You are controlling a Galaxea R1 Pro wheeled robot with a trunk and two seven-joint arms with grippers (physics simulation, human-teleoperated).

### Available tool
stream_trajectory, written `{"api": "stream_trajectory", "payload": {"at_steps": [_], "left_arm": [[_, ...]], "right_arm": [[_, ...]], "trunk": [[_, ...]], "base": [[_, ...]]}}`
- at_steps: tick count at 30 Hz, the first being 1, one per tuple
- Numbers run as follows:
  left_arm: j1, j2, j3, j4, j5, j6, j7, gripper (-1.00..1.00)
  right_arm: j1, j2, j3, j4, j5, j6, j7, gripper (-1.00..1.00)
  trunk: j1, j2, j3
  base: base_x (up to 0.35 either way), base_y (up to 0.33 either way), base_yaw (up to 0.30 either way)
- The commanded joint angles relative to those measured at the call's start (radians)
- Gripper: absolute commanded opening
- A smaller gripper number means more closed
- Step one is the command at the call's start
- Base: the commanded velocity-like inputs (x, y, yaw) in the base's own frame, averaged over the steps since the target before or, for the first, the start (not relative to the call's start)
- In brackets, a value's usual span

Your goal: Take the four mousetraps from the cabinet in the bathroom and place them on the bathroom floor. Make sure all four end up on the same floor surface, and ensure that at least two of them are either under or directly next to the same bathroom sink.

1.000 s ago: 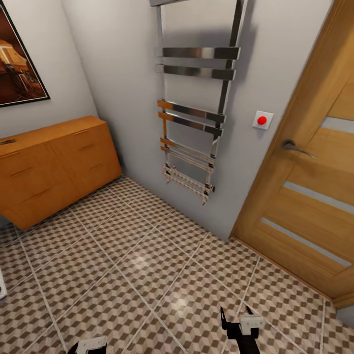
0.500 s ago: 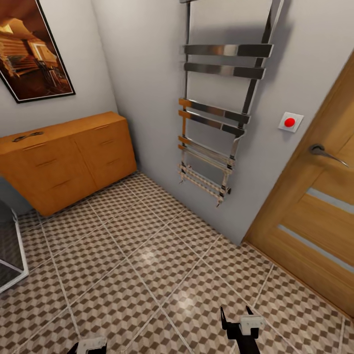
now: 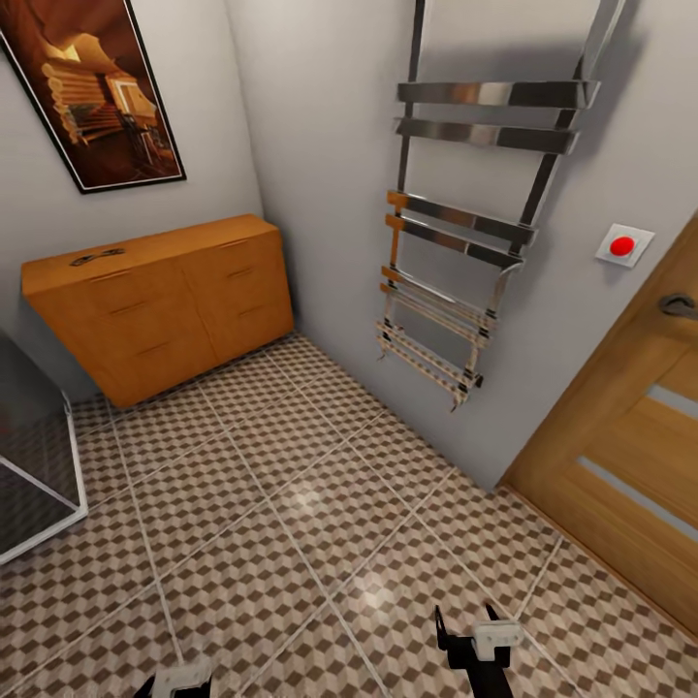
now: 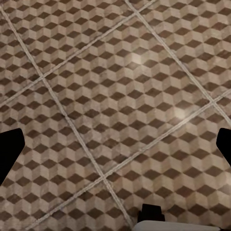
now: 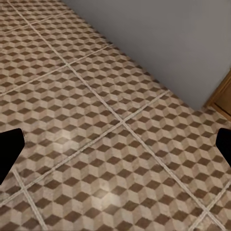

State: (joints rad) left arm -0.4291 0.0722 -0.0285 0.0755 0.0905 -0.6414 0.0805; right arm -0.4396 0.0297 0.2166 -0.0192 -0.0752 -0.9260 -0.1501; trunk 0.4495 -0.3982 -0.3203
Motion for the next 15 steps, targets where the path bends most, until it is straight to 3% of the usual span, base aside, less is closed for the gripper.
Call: {"api": "stream_trajectory", "payload": {"at_steps": [1, 15], "left_arm": [[-0.002, -0.002, -0.004, 0.004, 0.009, -0.006, -0.002, 1.0], [-0.002, -0.032, -0.004, 0.004, 0.009, -0.006, -0.003, 1.0]], "right_arm": [[-0.001, 0.001, 0.009, 0.001, -0.008, -0.003, -0.003, 1.0], [-0.001, 0.001, 0.009, 0.001, -0.008, -0.001, -0.003, 1.0]], "trunk": [[0.001, -0.002, -0.002], [0.001, -0.002, -0.01]], "base": [[0.0, 0.0, 0.167], [0.0, 0.0, 0.163]]}}
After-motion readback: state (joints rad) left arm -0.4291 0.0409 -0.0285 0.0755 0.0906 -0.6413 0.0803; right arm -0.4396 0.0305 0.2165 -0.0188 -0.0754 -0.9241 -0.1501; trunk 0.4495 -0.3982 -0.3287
